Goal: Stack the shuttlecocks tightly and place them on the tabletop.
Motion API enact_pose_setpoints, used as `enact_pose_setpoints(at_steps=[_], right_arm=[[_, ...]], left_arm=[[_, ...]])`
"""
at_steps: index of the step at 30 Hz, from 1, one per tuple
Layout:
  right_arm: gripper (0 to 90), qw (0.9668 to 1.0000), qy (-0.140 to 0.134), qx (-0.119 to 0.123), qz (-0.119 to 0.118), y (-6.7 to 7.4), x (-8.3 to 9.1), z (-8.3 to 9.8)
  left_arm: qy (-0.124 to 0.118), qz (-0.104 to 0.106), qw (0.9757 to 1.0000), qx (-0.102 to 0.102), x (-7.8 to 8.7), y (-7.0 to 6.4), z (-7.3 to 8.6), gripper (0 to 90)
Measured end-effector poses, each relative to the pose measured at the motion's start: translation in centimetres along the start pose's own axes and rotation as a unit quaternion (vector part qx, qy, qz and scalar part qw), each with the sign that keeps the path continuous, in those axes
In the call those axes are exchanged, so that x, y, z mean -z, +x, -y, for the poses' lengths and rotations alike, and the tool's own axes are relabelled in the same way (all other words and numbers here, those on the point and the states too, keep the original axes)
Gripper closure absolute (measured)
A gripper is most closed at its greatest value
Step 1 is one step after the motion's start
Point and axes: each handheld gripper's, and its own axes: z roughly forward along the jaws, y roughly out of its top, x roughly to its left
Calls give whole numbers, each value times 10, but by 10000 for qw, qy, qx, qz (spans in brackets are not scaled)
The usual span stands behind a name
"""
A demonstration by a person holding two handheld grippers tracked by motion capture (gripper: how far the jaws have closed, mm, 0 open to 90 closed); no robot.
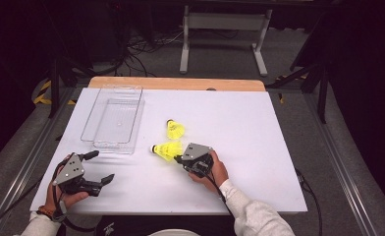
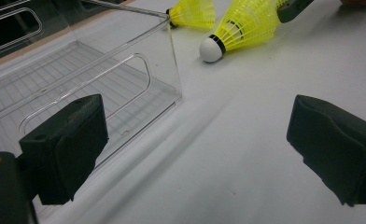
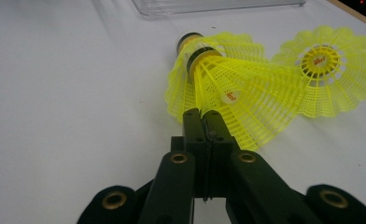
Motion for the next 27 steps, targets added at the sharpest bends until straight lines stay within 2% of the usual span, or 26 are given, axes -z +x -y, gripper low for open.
enact_pose_setpoints(at_steps=[4, 13, 21, 27], right_arm=[[893, 9999, 51, -123, -28, -3, -2, 3], [839, 9999, 136, -81, -8, -2, -3, 3], [743, 9996, 287, -1, -27, -2, -4, 3], [655, 9994, 331, -92, -19, -4, 0, 5]], left_arm=[[6, 1, 10000, -15, 0, 0, 0, 62], [21, 1, 10000, -20, 0, 0, 0, 63], [55, 4, 10000, -29, -1, 0, 0, 64], [46, -2, 10000, -34, -1, 0, 0, 64]])
